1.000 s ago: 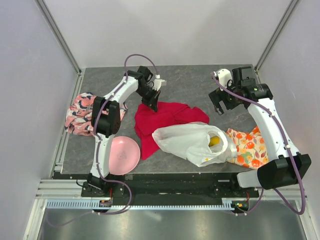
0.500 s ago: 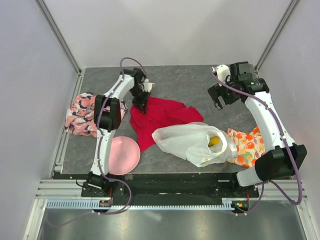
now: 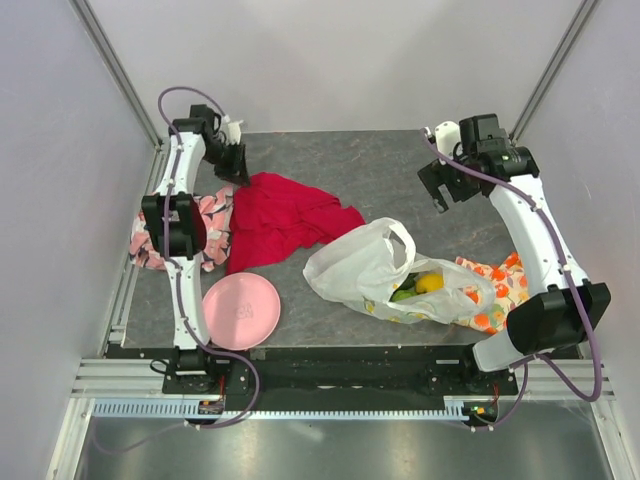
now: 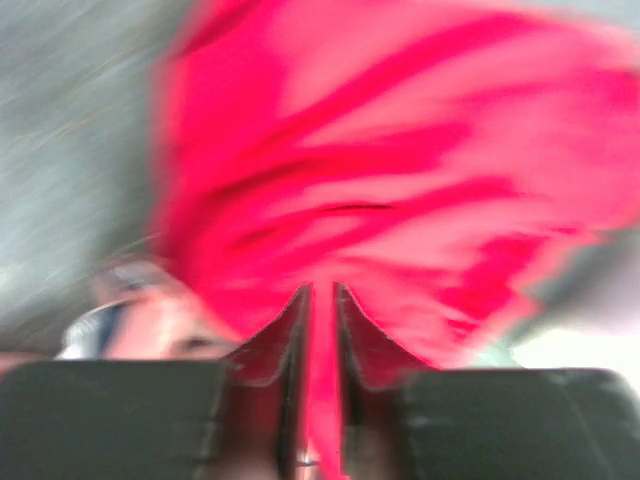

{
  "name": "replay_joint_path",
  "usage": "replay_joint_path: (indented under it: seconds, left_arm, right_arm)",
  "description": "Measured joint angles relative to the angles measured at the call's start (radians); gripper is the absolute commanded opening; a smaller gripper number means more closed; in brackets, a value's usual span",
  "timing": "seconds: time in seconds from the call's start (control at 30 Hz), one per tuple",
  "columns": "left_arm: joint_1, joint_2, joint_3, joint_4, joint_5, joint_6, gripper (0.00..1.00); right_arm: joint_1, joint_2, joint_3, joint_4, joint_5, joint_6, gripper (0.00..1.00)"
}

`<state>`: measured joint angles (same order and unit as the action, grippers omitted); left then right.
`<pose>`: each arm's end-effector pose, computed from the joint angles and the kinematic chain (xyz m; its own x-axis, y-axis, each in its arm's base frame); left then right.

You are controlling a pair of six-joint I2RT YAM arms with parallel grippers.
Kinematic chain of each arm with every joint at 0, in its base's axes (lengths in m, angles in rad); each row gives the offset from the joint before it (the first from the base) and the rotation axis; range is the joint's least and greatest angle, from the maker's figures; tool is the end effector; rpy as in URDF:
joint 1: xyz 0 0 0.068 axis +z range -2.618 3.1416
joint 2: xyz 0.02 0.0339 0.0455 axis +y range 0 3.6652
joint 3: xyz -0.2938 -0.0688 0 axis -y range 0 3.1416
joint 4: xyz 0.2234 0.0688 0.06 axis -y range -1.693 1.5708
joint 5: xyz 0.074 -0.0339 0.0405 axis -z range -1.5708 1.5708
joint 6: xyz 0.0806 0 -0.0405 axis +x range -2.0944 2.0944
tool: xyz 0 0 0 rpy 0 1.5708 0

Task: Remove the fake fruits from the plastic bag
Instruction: Move the distractor to the center of the board, then adjust the plastic bag at the center of the board.

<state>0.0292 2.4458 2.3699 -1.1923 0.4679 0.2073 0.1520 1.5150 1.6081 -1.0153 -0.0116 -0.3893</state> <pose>0.5171 -0.0213 0.2054 -0.9114 0.1572 -0.3802 0.3024 0.8826 -0.3600 0.3101 0.0484 0.3642 -0.6687 -0.4864 -0.5624 -0.4455 0.8677 -0.2207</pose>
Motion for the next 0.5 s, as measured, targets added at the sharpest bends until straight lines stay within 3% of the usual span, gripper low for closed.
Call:
replay_joint_path:
  seconds: [0.03,0.07,0.27,0.4,0.43,0.47,0.5]
  left_arm:
    - [-0.008,-0.031,-0.001,0.005,0.076,0.003,0.54]
    - [-0.021,-0.074,-0.004,0.013,0.145,0.005,0.58]
    - [-0.228,-0.512,-0.148,0.085,0.418,0.060,0.68]
    - [-0.476,-0.781,-0.266,0.103,0.492,0.189,0.76]
    - [-0.527,-0.824,-0.296,0.103,0.495,0.224,0.83]
    - [-0.570,-0.855,-0.326,0.108,0.499,0.255,0.84]
    - [-0.601,-0.874,-0.351,0.114,0.496,0.278,0.94]
  right_arm:
    - [-0.002,0.000,0.016,-0.018,0.014,0.000,0.98]
    - [-0.006,-0.001,0.035,-0.042,0.021,-0.001,0.98]
    - [-0.073,-0.130,0.055,-0.165,0.029,-0.021,0.98]
    - [-0.079,-0.254,0.055,-0.234,0.022,-0.017,0.98]
    - [-0.077,-0.273,0.055,-0.254,0.011,-0.015,0.98]
    - [-0.077,-0.281,0.056,-0.274,0.000,-0.014,0.98]
    - [-0.077,-0.281,0.063,-0.293,-0.014,-0.015,0.98]
